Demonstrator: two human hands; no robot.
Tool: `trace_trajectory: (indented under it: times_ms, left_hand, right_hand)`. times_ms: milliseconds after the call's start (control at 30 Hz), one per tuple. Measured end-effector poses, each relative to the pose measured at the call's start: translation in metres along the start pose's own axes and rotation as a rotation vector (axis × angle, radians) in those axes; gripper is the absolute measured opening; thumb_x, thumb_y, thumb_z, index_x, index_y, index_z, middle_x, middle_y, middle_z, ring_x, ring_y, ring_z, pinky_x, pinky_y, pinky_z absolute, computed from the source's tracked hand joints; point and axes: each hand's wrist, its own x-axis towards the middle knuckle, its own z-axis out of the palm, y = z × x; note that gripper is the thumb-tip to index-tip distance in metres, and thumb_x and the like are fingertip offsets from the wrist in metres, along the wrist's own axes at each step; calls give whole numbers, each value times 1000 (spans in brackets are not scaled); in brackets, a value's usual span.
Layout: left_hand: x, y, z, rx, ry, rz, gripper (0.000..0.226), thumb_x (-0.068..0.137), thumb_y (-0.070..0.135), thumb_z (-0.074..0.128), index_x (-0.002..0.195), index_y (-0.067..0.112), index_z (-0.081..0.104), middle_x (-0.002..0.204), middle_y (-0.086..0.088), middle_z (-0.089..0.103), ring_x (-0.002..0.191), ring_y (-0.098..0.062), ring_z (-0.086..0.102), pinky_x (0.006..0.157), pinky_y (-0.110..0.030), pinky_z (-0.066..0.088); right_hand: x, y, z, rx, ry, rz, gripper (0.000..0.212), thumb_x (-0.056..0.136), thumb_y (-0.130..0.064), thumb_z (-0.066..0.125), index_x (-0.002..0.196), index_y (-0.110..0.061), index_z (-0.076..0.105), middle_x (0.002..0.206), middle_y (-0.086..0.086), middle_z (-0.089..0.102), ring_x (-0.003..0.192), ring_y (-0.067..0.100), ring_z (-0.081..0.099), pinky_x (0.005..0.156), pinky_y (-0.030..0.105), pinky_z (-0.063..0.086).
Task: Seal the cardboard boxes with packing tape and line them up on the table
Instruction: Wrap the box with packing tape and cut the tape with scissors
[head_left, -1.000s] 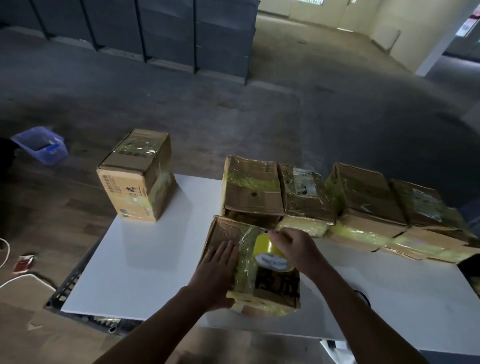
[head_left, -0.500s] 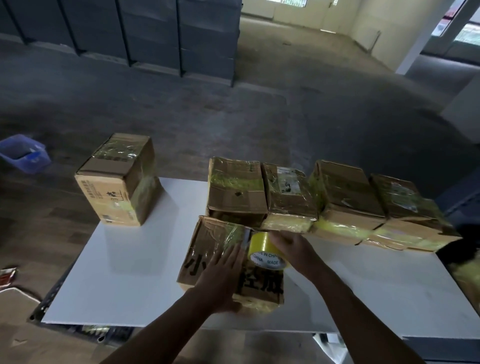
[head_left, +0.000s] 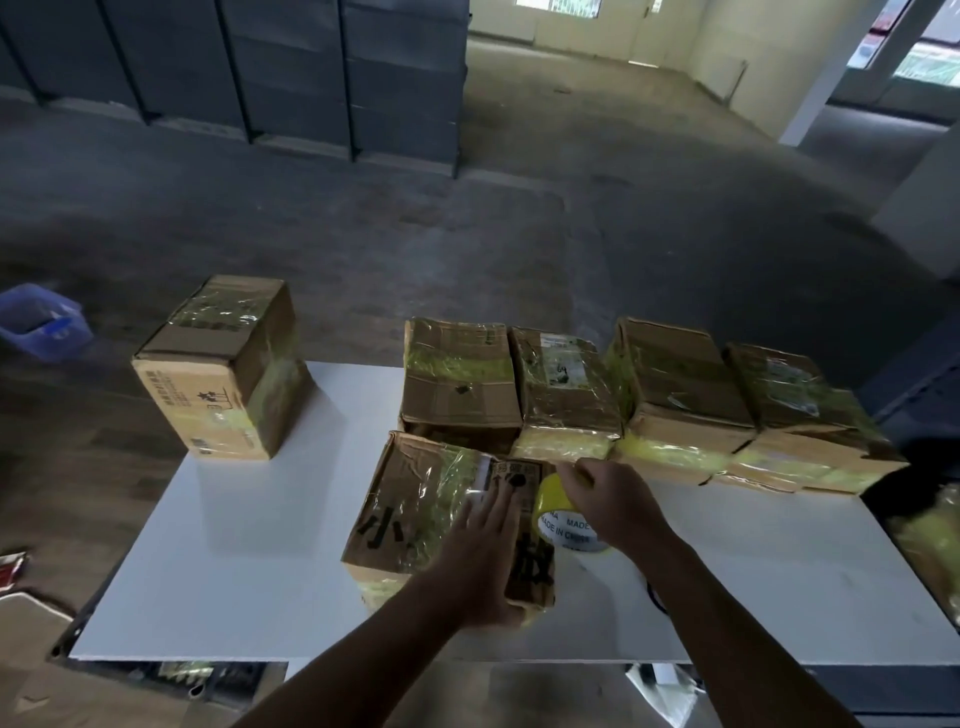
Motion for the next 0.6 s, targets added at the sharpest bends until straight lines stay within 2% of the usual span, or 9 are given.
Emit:
trace_trajectory:
  times_ms: [100,167,200,267,333,400,500,600]
  left_hand:
    - [5,5,12,-25,-12,-7,125,74,63,66,151,8,-16,159,-9,-20,146,-22,-20,120,-47,-3]
    - [5,1,17,6,-8,-23,126,73,64,65,151,9,-15,159,-8,-21,146,-21,-21,120,-48,0]
    - [5,0,18,8,-11,-26,127,72,66,65,151,9,-15,159,-8,-21,146,-21,-21,120,-48,0]
    - [6,0,20,8,-17,-22,128,71,66,65,151,9,-16,160,-7,-20,146,-20,-21,120,-49,1]
    - [7,1,21,24,-21,-10,126,71,65,65,152,10,-15,159,-8,-20,146,-21,-21,119,-50,1]
    - [6,-1,21,20,-22,-3,125,72,64,65,151,14,-19,157,-7,-25,145,-23,-22,119,-51,1]
    - [5,-3,22,1,-36,20,119,74,63,64,148,30,-23,151,-6,-33,142,-24,-28,119,-51,-8]
    - [6,-1,21,38,-71,22,113,76,63,64,150,33,-16,152,-10,-33,140,-27,-29,118,-52,-8]
  right_hand:
    - [-5,11,-3,172,-33,74,48,91,-44,54,58,-10,48,53,9,46,54,19,45,56,33,35]
    - [-13,19,-4,363,-80,149,55,85,-57,51,77,-4,65,74,16,63,69,19,58,65,33,44]
    - [-17,21,-4,423,-92,176,55,87,-57,51,81,-5,67,78,14,65,73,17,58,67,31,44]
    - [-22,23,-3,457,-80,195,48,91,-52,52,71,-9,62,67,6,57,65,11,50,61,29,38]
    - [-22,24,-5,379,-36,142,51,87,-54,52,57,-13,43,55,0,36,54,8,37,54,27,29]
    - [-21,32,-11,272,9,87,51,88,-43,58,52,-18,31,51,-3,26,50,8,30,52,28,26]
    - [-27,56,-22,137,3,65,55,89,-36,62,48,-21,29,45,-5,26,47,10,32,52,30,30]
    - [-38,73,-20,48,-76,125,49,91,-39,60,50,-20,42,48,-5,40,53,14,46,55,28,34]
